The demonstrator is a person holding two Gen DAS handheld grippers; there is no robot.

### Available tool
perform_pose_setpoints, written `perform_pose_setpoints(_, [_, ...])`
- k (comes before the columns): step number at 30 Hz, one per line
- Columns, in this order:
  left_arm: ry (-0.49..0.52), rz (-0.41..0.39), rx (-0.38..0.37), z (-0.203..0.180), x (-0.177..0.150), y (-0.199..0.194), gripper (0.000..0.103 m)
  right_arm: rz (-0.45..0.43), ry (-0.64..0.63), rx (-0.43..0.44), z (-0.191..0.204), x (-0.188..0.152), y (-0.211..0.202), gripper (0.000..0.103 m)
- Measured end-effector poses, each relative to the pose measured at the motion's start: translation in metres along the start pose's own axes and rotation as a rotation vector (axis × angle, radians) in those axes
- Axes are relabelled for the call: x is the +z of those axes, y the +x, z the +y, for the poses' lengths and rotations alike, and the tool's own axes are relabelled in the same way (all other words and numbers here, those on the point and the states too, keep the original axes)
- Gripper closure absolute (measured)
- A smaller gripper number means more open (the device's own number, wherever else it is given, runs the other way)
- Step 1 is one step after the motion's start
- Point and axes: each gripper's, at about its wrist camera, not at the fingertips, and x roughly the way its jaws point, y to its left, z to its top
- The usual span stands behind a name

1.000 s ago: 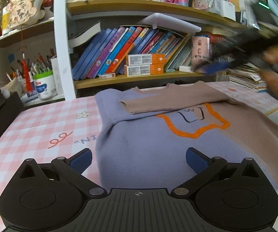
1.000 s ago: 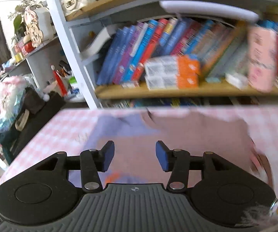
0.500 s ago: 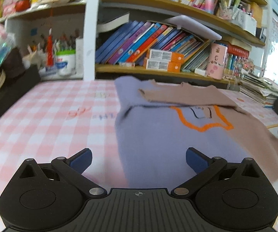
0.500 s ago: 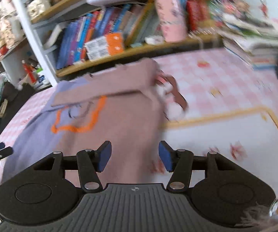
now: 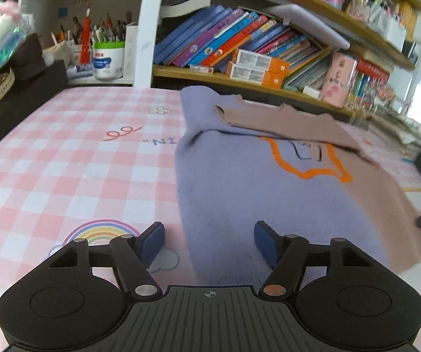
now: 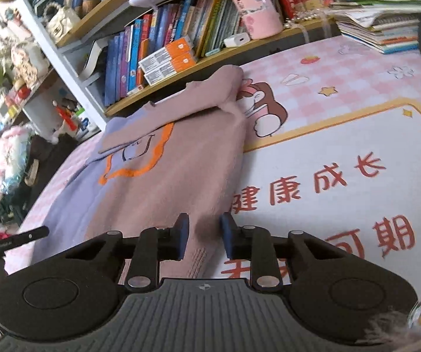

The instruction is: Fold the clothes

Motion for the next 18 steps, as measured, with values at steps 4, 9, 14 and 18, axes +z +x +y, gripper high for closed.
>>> perform_pose_setpoints(4, [-0.075,-0.038,-0.128,-0.004,0.009,-0.004,0.086,-0.004,0.084,0.121,0.002,0.005,0.009,0.096])
perform_pose_setpoints(9, [-0.122,-0.054,-0.206,0.003,0.019,-0.015,0.083,-0.034,0.177,0.307,0.002,0.01,0.007,0.097])
perform_pose_setpoints(14, [-0.302,0.037,-0.264,0.033,0.007,-0.007,0.067,-0.013,0.187,0.248,-0.005,0.012,0.01,0.094])
perform_pose_setpoints(18, [-0.343,0.054,-0.258,0.04,-0.002,-0.005,0.05,-0.03,0.178,0.173,-0.013,0.013,0.008,0.087])
